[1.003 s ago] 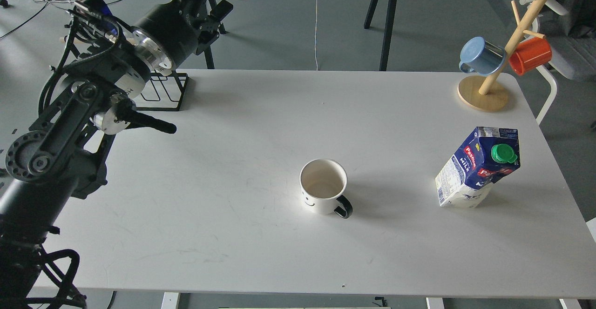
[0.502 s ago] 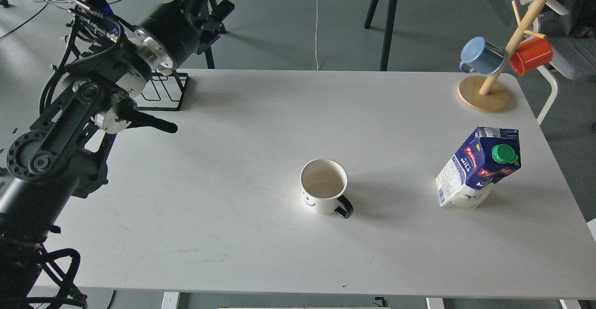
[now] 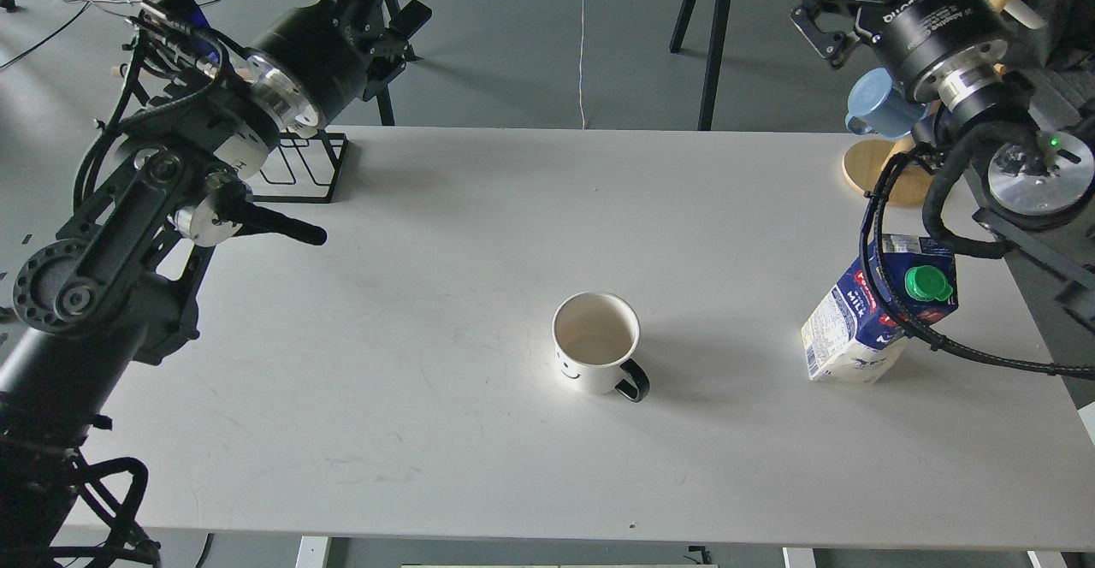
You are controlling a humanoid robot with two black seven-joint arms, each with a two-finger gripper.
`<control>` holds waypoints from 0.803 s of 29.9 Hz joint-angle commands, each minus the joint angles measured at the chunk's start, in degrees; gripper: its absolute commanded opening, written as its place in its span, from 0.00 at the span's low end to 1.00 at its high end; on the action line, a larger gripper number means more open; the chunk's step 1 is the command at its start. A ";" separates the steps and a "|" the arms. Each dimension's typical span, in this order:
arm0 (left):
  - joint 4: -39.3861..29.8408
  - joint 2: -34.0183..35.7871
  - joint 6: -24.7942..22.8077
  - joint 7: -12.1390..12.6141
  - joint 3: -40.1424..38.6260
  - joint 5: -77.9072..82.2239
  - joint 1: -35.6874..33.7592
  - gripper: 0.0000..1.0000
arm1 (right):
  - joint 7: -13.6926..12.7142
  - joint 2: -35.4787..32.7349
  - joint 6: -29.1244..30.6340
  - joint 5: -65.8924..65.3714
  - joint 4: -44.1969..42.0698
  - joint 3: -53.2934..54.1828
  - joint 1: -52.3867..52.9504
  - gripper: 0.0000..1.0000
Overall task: Place cup and milk with both arms
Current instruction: 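Move the right gripper down toward the milk carton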
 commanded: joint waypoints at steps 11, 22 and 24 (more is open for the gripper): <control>0.00 -0.78 1.14 0.00 0.08 0.00 -0.07 1.00 | -13.24 -9.74 16.15 6.34 4.98 4.89 -4.16 0.99; 0.00 -0.78 1.14 -0.09 0.08 0.00 0.02 1.00 | -11.93 -22.31 22.03 13.20 7.26 5.51 -18.40 0.99; 0.00 -0.78 1.14 -0.09 0.08 0.00 0.10 1.00 | -11.40 -24.25 22.03 13.29 8.32 5.51 -21.04 0.99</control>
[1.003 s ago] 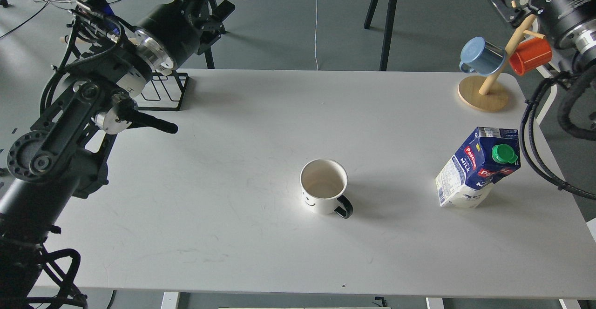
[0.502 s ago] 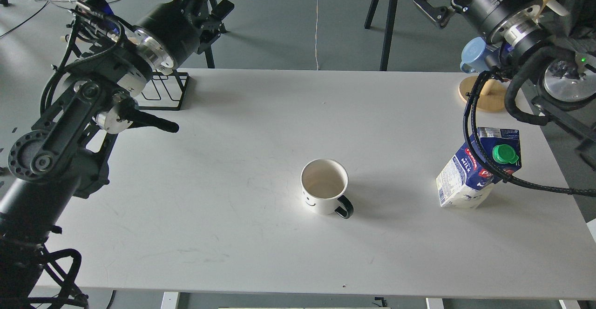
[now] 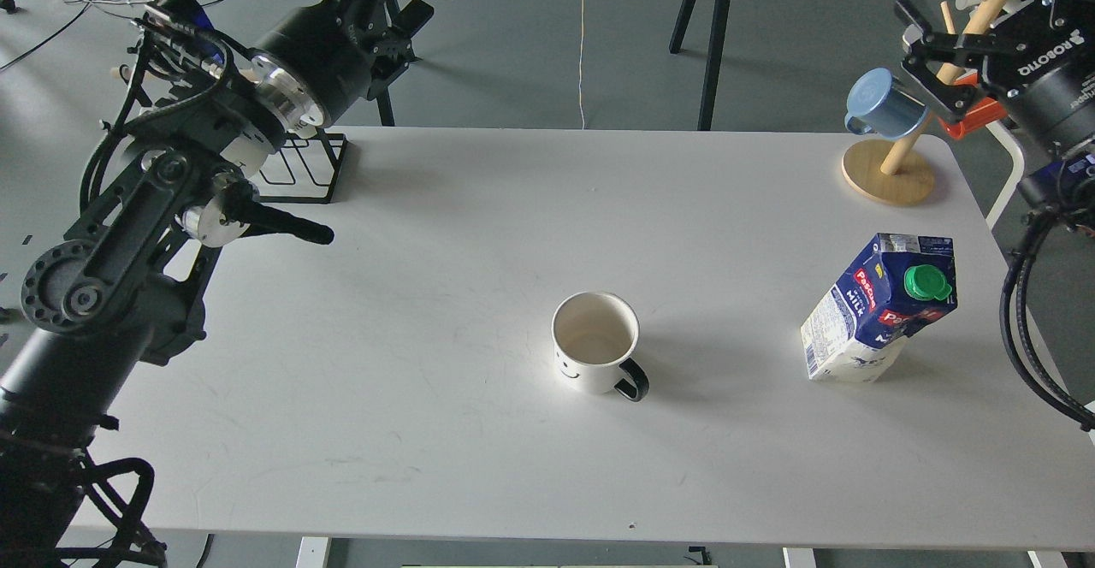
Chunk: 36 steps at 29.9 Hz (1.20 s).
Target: Place cup and milk with both arms
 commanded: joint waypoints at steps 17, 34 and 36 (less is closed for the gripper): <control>0.00 0.00 0.08 0.01 0.08 0.01 0.34 1.00 | 6.27 -9.00 0.00 0.47 10.07 -0.20 -22.38 0.99; 0.00 0.00 0.08 0.10 0.08 0.01 0.51 1.00 | 6.27 -9.00 0.00 -0.06 15.79 -0.64 -25.63 0.99; 0.00 0.00 0.08 0.10 0.08 0.01 0.51 1.00 | 6.27 -9.00 0.00 -0.23 15.79 -0.73 -26.68 0.99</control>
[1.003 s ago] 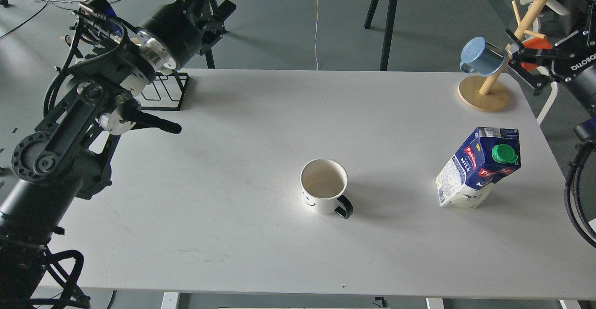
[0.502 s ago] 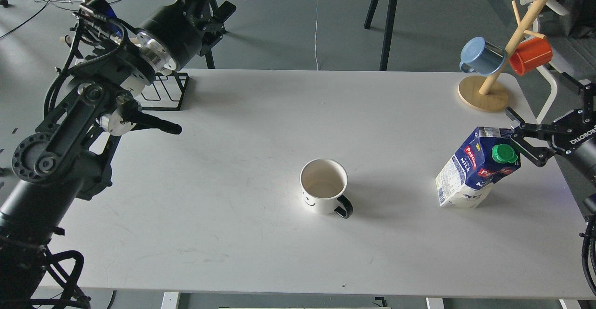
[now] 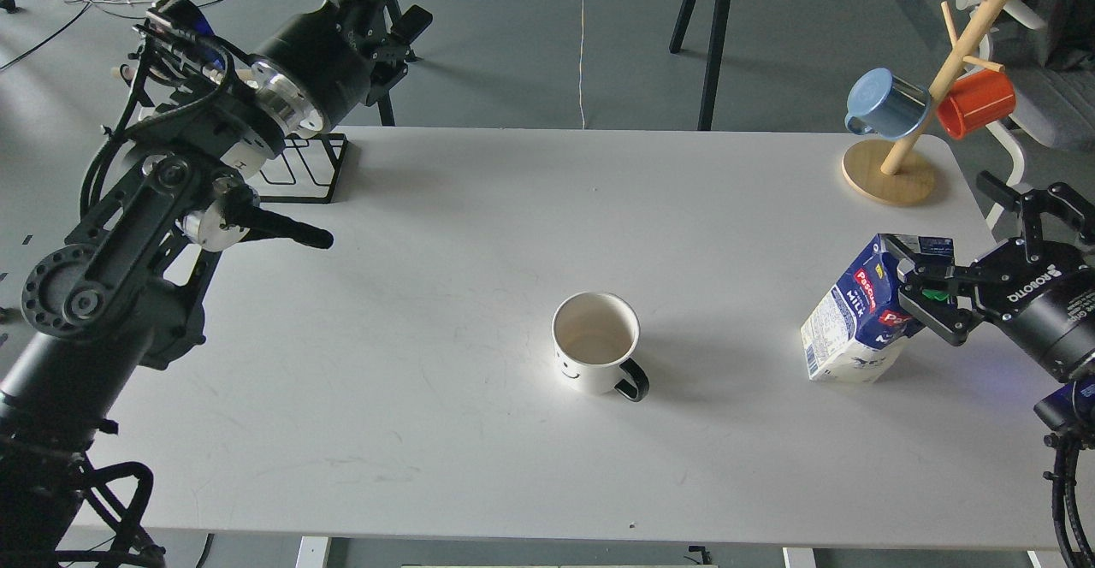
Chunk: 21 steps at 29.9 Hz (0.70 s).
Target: Place cup and milk with both arms
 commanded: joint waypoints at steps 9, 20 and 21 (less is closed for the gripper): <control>0.00 -0.20 0.00 0.09 0.08 0.00 0.00 1.00 | -0.14 0.00 0.00 -0.65 0.03 -0.14 -4.31 0.99; 0.00 -0.20 0.00 0.17 0.70 0.00 0.09 1.00 | -0.05 0.62 0.00 -0.65 0.03 2.32 -4.31 0.99; 0.00 -0.20 0.08 0.17 0.79 0.00 0.09 1.00 | -0.05 0.70 0.00 -0.65 0.03 2.50 -4.22 0.99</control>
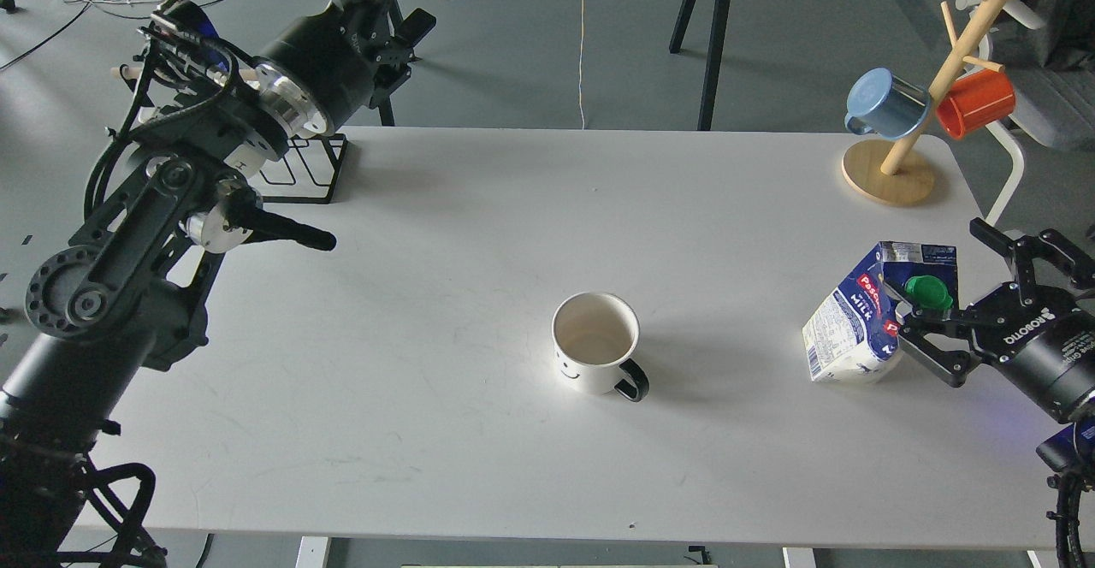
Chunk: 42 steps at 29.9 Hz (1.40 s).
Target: Place cup and milk with both arms
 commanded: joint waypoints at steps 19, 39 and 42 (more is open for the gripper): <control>0.00 -0.26 0.09 0.01 0.67 0.09 0.00 1.00 | -0.10 5.93 0.03 -2.02 0.12 0.91 0.76 0.99; 0.00 -0.18 0.17 -0.08 0.58 0.09 0.00 1.00 | 4.90 -8.83 0.03 -1.76 0.03 3.02 -0.11 0.99; 0.00 -0.18 0.35 -0.08 0.58 0.09 0.09 1.00 | 5.87 -11.47 0.03 -1.49 0.03 2.67 -0.47 0.99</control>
